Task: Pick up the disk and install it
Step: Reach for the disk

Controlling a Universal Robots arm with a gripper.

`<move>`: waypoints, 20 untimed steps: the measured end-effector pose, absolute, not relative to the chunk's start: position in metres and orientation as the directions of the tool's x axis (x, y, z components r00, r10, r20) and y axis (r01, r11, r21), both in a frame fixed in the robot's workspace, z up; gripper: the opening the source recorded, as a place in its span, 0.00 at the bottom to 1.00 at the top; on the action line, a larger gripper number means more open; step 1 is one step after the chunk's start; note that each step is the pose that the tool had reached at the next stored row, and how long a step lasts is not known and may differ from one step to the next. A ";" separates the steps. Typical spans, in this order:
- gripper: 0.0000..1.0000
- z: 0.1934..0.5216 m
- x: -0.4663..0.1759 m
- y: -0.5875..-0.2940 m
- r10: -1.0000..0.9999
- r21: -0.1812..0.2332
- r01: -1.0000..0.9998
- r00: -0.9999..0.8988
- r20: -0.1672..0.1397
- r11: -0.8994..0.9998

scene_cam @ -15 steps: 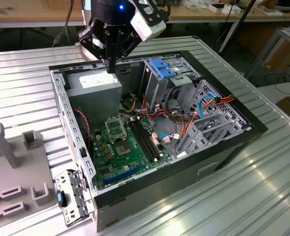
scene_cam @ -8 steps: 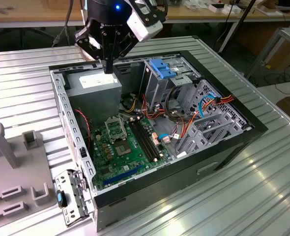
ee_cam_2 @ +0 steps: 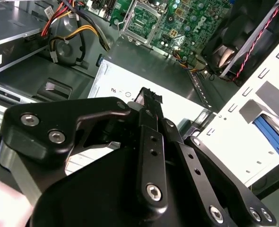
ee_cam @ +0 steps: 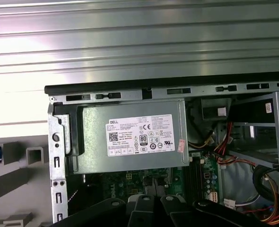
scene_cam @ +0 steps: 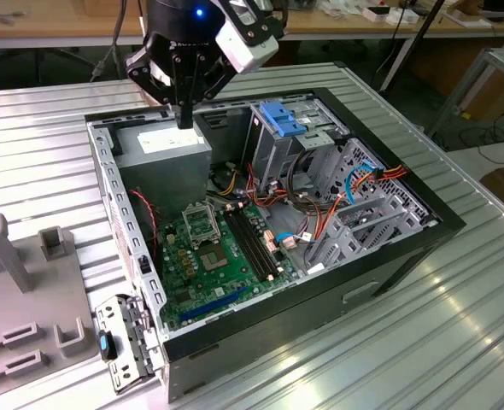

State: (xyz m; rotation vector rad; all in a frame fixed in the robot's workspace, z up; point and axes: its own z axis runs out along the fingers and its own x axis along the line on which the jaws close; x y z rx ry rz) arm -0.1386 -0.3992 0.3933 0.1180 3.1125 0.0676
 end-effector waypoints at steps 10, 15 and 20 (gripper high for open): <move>0.11 0.393 -0.146 -0.399 0.076 0.044 0.075 -0.997 -0.024 0.996; 0.11 0.393 -0.150 -0.399 0.076 0.044 0.075 -0.997 -0.025 0.996; 0.11 0.393 -0.154 -0.400 0.076 0.044 0.075 -0.997 -0.024 0.996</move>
